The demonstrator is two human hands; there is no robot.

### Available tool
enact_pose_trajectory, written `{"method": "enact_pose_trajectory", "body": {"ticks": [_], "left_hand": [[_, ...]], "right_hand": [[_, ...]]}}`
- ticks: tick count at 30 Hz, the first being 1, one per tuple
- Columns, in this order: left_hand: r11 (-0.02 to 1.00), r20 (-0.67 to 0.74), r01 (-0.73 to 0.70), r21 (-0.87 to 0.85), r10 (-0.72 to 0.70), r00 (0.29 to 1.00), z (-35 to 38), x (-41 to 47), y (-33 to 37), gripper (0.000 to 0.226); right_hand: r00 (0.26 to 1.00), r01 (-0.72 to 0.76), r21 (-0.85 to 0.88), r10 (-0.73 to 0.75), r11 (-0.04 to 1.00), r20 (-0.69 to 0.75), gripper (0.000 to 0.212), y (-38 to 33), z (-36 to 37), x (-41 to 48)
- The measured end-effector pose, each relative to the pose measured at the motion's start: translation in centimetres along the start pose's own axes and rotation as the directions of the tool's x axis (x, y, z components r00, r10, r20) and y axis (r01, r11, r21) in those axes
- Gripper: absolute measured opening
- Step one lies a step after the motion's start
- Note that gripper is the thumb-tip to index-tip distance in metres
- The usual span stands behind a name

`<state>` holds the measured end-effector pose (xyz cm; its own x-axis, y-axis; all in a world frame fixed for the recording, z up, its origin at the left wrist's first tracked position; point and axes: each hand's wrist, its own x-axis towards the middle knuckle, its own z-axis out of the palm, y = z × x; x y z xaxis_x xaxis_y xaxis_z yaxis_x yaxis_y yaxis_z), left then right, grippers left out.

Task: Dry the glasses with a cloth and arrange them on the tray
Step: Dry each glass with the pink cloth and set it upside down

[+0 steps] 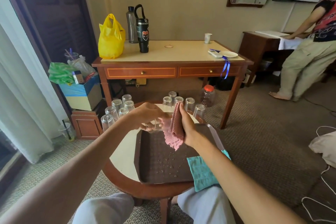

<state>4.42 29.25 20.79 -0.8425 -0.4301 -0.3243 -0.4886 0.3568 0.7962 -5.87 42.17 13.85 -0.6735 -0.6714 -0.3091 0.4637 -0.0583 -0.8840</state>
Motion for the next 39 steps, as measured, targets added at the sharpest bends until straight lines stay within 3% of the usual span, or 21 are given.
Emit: {"method": "enact_pose_trajectory", "body": {"ticks": [4,7,9,11,14,16,17,19,21,22,23,25,27,28,29,30,31,33,36,38,39], "left_hand": [[0.927,-0.121,0.02,-0.373,-0.07,0.99,0.8,0.7,-0.2,0.041],[0.768,-0.038,0.152,-0.622,-0.223,0.974,1.4,0.7,-0.7,0.04],[0.663,0.035,0.195,-0.722,-0.247,0.968,1.6,0.7,-1.0,0.042],[0.638,0.024,0.175,-0.75,-0.238,0.971,1.8,0.5,-0.9,0.041],[0.835,-0.249,-0.029,-0.549,-0.131,0.96,2.6,0.8,-0.7,0.041],[0.949,-0.466,-0.284,-0.137,0.191,0.864,2.8,0.9,-1.0,0.043],[0.909,-0.501,-0.404,0.101,0.398,0.768,2.8,0.6,-1.3,0.04],[0.688,-0.421,-0.59,0.423,0.726,0.544,2.7,-0.1,-1.8,0.031],[0.492,-0.286,-0.693,0.528,0.871,0.4,2.9,-0.7,-1.6,0.025],[0.454,-0.258,-0.709,0.539,0.891,0.374,2.9,-0.5,-1.6,0.025],[0.454,-0.267,-0.718,0.527,0.891,0.368,2.9,-0.4,-1.6,0.024],[0.555,-0.371,-0.707,0.437,0.828,0.421,2.5,0.4,-1.9,0.023],[0.741,-0.527,-0.642,0.197,0.632,0.568,2.5,0.9,-1.7,0.025],[0.818,-0.577,-0.574,-0.019,0.46,0.675,2.6,1.1,-1.4,0.025],[0.839,-0.567,-0.464,-0.282,0.244,0.787,2.7,1.1,-0.9,0.025],[0.798,-0.495,-0.322,-0.51,0.034,0.868,2.7,1.0,-0.4,0.024],[0.744,-0.4,-0.188,-0.642,-0.115,0.909,2.6,1.0,-0.1,0.025],[0.726,-0.316,-0.065,-0.685,-0.216,0.924,2.6,0.9,0.2,0.027],[0.869,-0.471,-0.196,-0.454,-0.047,0.881,2.8,0.4,-0.3,0.036],[0.914,-0.594,-0.406,0.004,0.329,0.734,3.2,-0.4,-1.1,0.03],[0.833,-0.569,-0.5,0.239,0.537,0.623,3.2,-0.8,-1.4,0.026]], "right_hand": [[0.981,0.18,-0.168,-0.19,0.969,-0.043,0.066,0.9,1.3,-0.1],[0.92,0.359,-0.31,-0.39,0.88,-0.042,0.064,1.6,1.9,0.0],[0.879,0.419,-0.388,-0.474,0.821,-0.055,0.066,1.8,1.8,0.1],[0.864,0.431,-0.434,-0.5,0.791,-0.052,0.066,1.6,1.5,0.1],[0.944,0.311,-0.278,-0.329,0.909,-0.02,0.065,0.3,1.7,-0.5],[0.995,0.081,-0.109,-0.073,0.991,0.068,0.065,-0.8,1.3,-0.9],[0.986,-0.065,-0.06,0.073,0.996,0.153,0.063,-1.3,0.9,-1.4],[0.898,-0.284,-0.051,0.285,0.957,0.335,0.056,-2.1,0.2,-2.3],[0.835,-0.346,-0.077,0.344,0.935,0.43,0.056,-2.5,-0.4,-2.6],[0.827,-0.351,-0.084,0.351,0.933,0.438,0.059,-2.6,-0.4,-2.6],[0.84,-0.336,-0.087,0.34,0.938,0.423,0.061,-2.7,-0.1,-2.7],[0.914,-0.235,-0.058,0.241,0.97,0.326,0.063,-2.5,0.8,-2.4],[0.989,-0.028,-0.033,0.033,0.999,0.143,0.067,-1.9,1.7,-2.0],[0.994,0.101,-0.09,-0.098,0.991,0.041,0.069,-1.5,2.1,-1.6],[0.977,0.199,-0.208,-0.211,0.958,-0.041,0.07,-1.4,2.5,-1.3],[0.951,0.247,-0.359,-0.296,0.9,-0.086,0.07,-1.5,2.8,-1.1],[0.934,0.262,-0.487,-0.346,0.833,-0.089,0.071,-1.7,3.0,-0.8],[0.945,0.234,-0.61,-0.325,0.757,-0.041,0.075,-2.0,2.9,-0.6],[0.995,0.102,-0.445,-0.093,0.89,0.042,0.064,-2.8,2.1,-0.8],[0.955,-0.131,-0.319,0.206,0.939,0.214,0.052,-3.4,0.9,-1.2],[0.892,-0.231,-0.295,0.323,0.927,0.318,0.05,-3.3,0.1,-1.2]]}}
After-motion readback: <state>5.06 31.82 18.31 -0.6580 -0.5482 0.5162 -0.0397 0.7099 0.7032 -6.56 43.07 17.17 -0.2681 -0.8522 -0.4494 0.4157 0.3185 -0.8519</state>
